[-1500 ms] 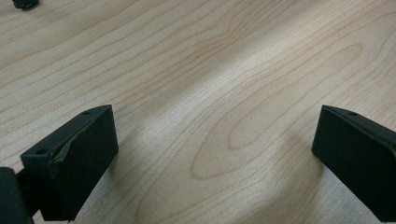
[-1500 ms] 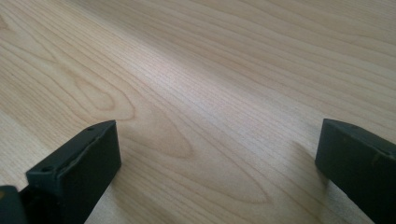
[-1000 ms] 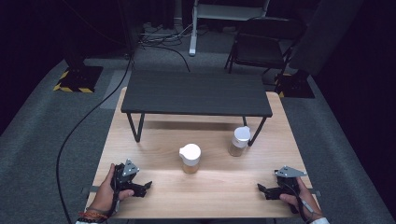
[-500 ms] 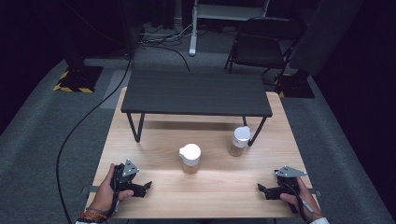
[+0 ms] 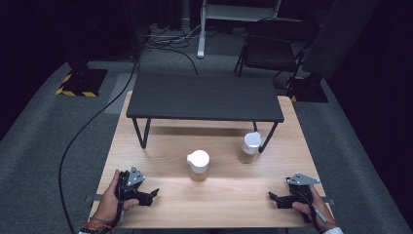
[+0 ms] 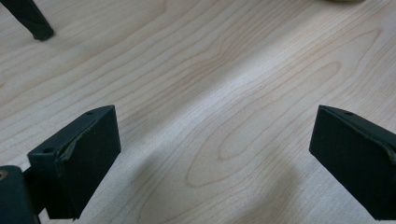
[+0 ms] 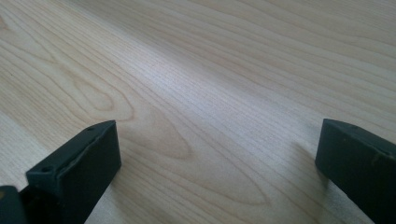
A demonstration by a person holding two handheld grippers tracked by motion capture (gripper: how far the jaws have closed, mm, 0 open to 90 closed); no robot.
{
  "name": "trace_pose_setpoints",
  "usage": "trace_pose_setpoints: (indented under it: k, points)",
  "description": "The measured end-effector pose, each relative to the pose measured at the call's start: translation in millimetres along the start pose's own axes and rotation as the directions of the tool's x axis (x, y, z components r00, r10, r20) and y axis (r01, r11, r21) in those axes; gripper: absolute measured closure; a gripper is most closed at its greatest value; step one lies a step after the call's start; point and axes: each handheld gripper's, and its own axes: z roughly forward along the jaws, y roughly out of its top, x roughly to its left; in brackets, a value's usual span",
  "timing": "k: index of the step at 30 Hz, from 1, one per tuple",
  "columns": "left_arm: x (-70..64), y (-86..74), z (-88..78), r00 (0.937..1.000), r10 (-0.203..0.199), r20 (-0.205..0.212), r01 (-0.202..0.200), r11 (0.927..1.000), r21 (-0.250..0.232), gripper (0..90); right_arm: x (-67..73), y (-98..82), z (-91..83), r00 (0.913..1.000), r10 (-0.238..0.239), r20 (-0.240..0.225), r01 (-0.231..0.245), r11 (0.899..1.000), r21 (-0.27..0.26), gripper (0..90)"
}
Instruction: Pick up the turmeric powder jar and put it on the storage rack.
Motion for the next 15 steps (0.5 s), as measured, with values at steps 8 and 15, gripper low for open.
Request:
trace_pose_setpoints:
  k: [8, 15]
  points:
    - [-3.3, 0.9, -6.3, 0.9998, 0.013, -0.016, -0.013, 0.9997, -0.019, 1.5, 0.0, 0.0, 0.0, 1.0, 0.0, 0.0, 0.0, 1.0, 0.0, 0.0]
    - [-4.8, -0.7, -10.7, 0.9995, 0.025, -0.016, -0.026, 0.9985, -0.048, 1.5, 0.0, 0.0, 0.0, 1.0, 0.0, 0.0, 0.0, 1.0, 0.0, 0.0]
